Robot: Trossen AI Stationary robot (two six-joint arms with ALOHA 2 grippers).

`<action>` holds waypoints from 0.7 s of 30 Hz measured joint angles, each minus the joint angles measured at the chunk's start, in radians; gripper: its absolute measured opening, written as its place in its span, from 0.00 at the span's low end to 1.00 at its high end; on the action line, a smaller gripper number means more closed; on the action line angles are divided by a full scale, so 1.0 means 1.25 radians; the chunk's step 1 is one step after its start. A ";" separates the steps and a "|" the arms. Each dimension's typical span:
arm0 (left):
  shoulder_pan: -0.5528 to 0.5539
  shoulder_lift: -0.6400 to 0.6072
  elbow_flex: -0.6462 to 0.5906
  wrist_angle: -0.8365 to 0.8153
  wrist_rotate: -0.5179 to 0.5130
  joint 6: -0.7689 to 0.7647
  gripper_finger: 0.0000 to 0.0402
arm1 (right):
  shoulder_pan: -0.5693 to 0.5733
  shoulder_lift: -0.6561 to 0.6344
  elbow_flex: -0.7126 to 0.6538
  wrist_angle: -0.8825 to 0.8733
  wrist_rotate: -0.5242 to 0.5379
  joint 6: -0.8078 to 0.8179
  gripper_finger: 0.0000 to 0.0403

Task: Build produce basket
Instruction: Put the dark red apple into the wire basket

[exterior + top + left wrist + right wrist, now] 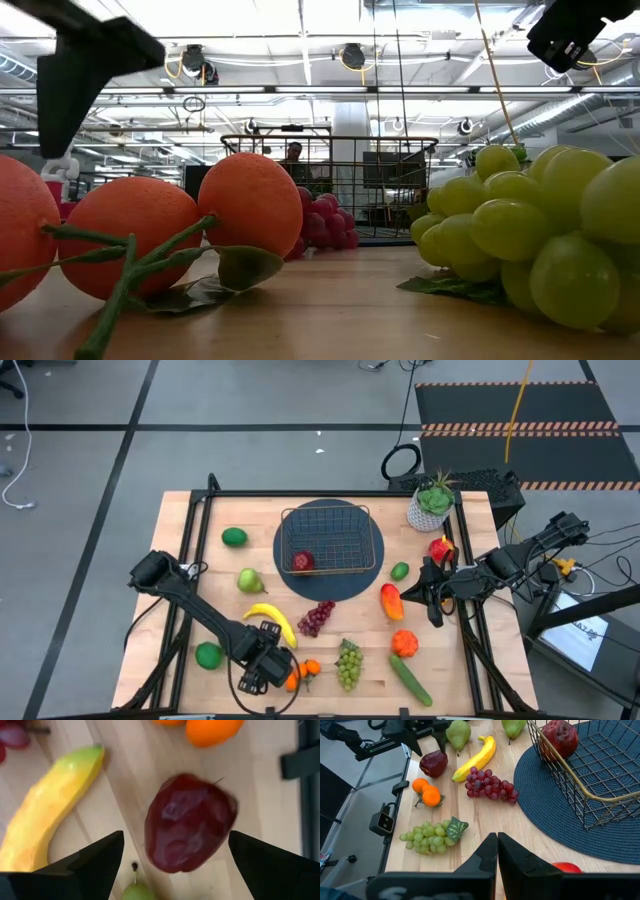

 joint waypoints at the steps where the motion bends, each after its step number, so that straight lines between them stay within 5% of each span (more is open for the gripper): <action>1: 0.000 0.000 -0.005 0.003 0.009 0.006 0.90 | 0.000 0.000 0.000 0.000 0.000 0.000 0.02; 21: -0.005 -0.001 -0.090 0.110 0.015 0.054 0.83 | 0.000 0.000 0.000 0.000 0.000 0.000 0.02</action>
